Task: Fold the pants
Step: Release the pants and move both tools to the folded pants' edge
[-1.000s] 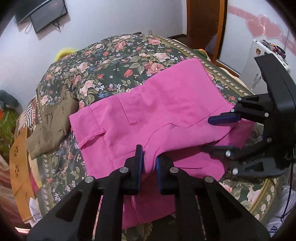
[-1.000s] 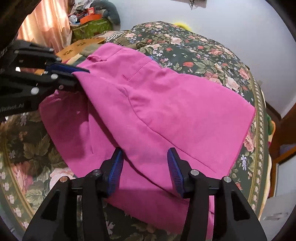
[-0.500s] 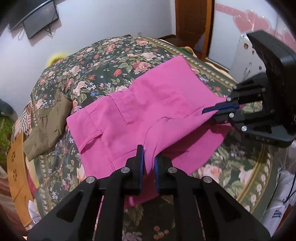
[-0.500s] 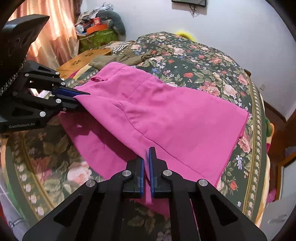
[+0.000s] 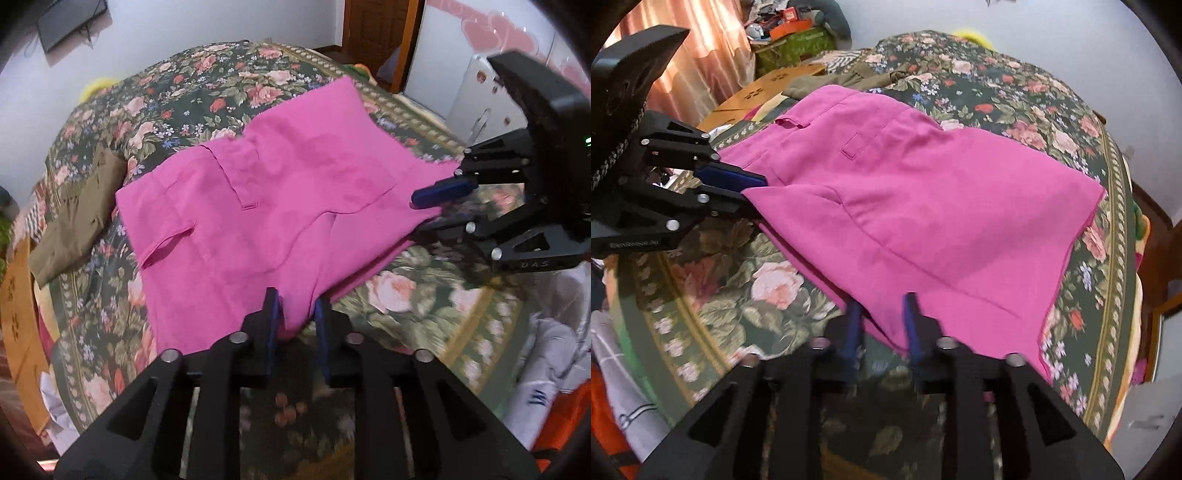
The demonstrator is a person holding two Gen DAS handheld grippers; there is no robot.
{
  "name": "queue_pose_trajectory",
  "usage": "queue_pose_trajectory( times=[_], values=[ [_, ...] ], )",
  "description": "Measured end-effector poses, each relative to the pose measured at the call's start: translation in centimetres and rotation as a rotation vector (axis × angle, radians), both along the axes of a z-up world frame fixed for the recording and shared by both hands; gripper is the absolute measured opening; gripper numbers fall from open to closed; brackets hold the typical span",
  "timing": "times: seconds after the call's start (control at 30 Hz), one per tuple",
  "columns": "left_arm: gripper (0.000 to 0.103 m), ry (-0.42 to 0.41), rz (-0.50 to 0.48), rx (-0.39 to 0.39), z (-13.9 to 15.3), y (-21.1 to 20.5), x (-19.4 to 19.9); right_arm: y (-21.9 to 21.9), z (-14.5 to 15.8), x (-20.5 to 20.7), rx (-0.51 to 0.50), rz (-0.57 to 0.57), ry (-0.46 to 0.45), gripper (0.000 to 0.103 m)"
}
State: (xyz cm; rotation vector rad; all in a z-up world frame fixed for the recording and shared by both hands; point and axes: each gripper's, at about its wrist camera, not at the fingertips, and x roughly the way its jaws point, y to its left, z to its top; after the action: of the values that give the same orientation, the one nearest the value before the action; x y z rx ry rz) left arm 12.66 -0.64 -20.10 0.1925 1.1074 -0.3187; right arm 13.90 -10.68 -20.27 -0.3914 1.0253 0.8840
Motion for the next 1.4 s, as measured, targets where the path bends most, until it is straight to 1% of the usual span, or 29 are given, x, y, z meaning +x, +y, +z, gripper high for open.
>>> queue_pose_trajectory(
  times=[0.03,0.1,0.2,0.27,0.33,0.4,0.43,0.47,0.5,0.53,0.6,0.67,0.73,0.8,0.87,0.97,1.1,1.17,1.2,1.3,1.4],
  values=[
    [0.027,-0.013,0.004,-0.010,0.6,0.2,-0.2,-0.2,0.6,-0.2,0.007,-0.005,0.001,0.038],
    [0.036,-0.062,0.026,-0.030,2.3,1.1,-0.7,-0.4,1.6,-0.4,0.043,-0.012,-0.012,0.040],
    [0.037,-0.090,0.077,-0.088,3.7,2.4,-0.1,0.0,2.8,0.0,0.129,-0.049,0.000,0.040],
    [0.037,-0.077,0.115,-0.102,3.3,2.7,0.9,0.8,2.7,0.7,0.165,-0.094,0.017,0.040],
    [0.037,-0.038,0.141,-0.089,1.7,2.6,1.9,1.7,1.8,1.4,0.183,-0.136,0.059,0.040],
    [0.037,-0.001,0.146,-0.057,0.0,2.5,2.2,2.4,0.5,1.9,0.164,-0.160,0.106,0.040],
    [0.037,0.010,0.151,-0.018,-0.9,2.4,2.1,2.7,-0.7,2.1,0.131,-0.167,0.130,0.040],
    [0.037,-0.001,0.158,0.022,-1.7,2.5,1.8,2.6,-1.6,2.0,0.104,-0.170,0.141,0.040],
    [0.037,-0.020,0.158,0.034,-1.8,2.8,1.3,2.2,-1.9,1.9,0.112,-0.161,0.134,0.039],
    [0.037,-0.031,0.157,0.024,-1.7,3.3,0.8,1.4,-1.9,1.4,0.128,-0.153,0.109,0.039],
    [0.037,-0.026,0.168,-0.015,-1.5,4.3,0.2,0.0,-1.7,1.0,0.106,-0.165,0.085,0.039],
    [0.037,-0.027,0.173,-0.037,-1.4,4.8,-0.4,-1.6,-1.7,0.8,0.104,-0.178,0.090,0.037],
    [0.037,-0.031,0.189,-0.064,-1.4,5.2,-0.7,-3.2,-1.9,0.8,0.097,-0.199,0.092,0.037],
    [0.037,-0.038,0.195,-0.075,-1.3,5.4,-0.8,-4.6,-2.0,0.8,0.083,-0.224,0.096,0.037],
    [0.037,-0.044,0.202,-0.082,-1.3,5.5,-1.1,-6.1,-2.3,0.8,0.093,-0.260,0.112,0.037],
    [0.037,-0.057,0.197,-0.068,-1.3,5.3,-1.2,-7.9,-2.7,1.1,0.095,-0.315,0.127,0.038],
    [0.037,-0.062,0.198,-0.052,-1.3,5.1,-1.5,-9.0,-3.1,1.2,0.092,-0.364,0.134,0.039],
    [0.037,-0.039,0.218,-0.066,-0.9,5.4,-1.5,-9.2,-3.0,1.3,0.087,-0.371,0.135,0.040],
    [0.037,-0.034,0.221,-0.070,-0.6,5.5,-1.5,-9.2,-2.9,1.3,0.079,-0.373,0.135,0.042],
    [0.037,-0.063,0.247,-0.082,0.8,6.5,-1.5,-8.8,-2.2,1.4,0.044,-0.369,0.123,0.042],
    [0.037,-0.092,0.296,-0.112,2.3,7.9,-0.8,-8.9,-0.7,1.9,0.079,-0.362,0.091,0.042]
  ],
)
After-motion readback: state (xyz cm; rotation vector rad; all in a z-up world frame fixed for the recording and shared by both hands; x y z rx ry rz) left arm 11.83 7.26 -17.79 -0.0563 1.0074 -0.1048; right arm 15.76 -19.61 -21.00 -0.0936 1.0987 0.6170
